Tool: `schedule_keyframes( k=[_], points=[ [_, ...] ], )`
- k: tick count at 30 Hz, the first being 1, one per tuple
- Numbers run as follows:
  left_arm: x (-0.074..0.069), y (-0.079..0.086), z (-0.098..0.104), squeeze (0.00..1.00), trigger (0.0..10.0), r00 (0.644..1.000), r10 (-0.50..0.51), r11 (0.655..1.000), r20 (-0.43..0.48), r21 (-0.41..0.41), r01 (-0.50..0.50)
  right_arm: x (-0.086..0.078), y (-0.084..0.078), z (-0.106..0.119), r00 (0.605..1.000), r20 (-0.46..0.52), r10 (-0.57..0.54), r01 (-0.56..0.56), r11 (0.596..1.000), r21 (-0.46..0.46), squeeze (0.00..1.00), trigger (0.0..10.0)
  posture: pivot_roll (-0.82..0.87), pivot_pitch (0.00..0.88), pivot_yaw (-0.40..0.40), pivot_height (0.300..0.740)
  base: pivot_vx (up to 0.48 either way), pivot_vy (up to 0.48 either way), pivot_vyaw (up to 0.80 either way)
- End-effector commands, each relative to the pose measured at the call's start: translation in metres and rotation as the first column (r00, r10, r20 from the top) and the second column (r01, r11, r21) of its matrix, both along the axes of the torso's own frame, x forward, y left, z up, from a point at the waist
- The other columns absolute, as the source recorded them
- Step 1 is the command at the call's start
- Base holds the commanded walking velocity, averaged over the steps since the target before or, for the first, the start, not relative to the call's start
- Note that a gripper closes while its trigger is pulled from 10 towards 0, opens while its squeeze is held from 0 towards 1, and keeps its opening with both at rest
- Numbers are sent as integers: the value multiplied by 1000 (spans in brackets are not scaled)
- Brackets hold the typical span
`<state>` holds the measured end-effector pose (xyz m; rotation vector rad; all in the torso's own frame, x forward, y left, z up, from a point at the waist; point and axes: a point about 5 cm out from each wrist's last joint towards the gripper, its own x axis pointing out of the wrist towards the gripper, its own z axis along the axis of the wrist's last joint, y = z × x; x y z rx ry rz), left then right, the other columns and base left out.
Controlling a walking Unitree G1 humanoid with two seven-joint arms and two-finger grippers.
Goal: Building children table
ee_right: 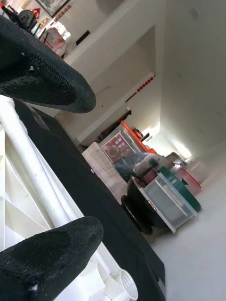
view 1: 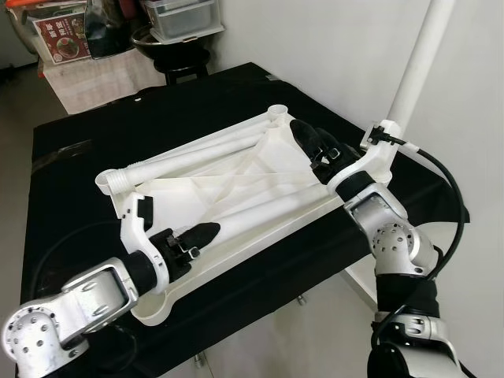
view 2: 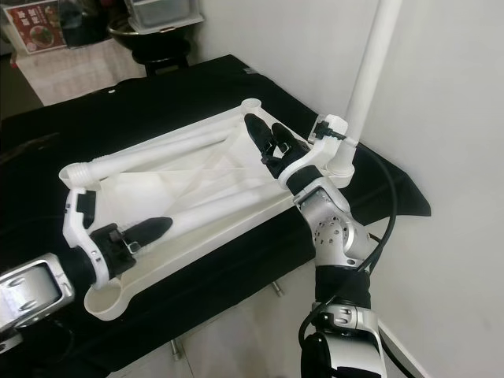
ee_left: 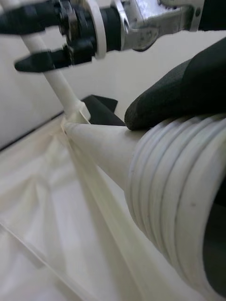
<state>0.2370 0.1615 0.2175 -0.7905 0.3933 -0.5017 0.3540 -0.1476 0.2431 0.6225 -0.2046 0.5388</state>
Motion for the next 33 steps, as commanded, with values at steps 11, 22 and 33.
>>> schedule_keyframes(
  k=[11, 22, 33],
  points=[
    [-11, 8, 43, 0, 0, 968, -40, 999, 247, -2, 41, -4, 9, -2, 998, -15, 68, -68, 998, 4, 0, 10000, -30, 87, 56, 740, 0, 0, 0],
    [-9, 24, 50, 0, 0, 935, 118, 990, 336, -115, -83, -3, 1, 0, 996, -32, 87, -81, 985, 152, 0, 10000, -31, 92, 57, 740, 0, 0, 0],
    [-8, 35, 44, 0, 0, 877, 247, 954, 412, -260, -147, -14, 8, -1, 969, -9, 247, -236, 938, 255, 0, 10000, -34, 95, 58, 740, 0, 0, 0]
  ],
)
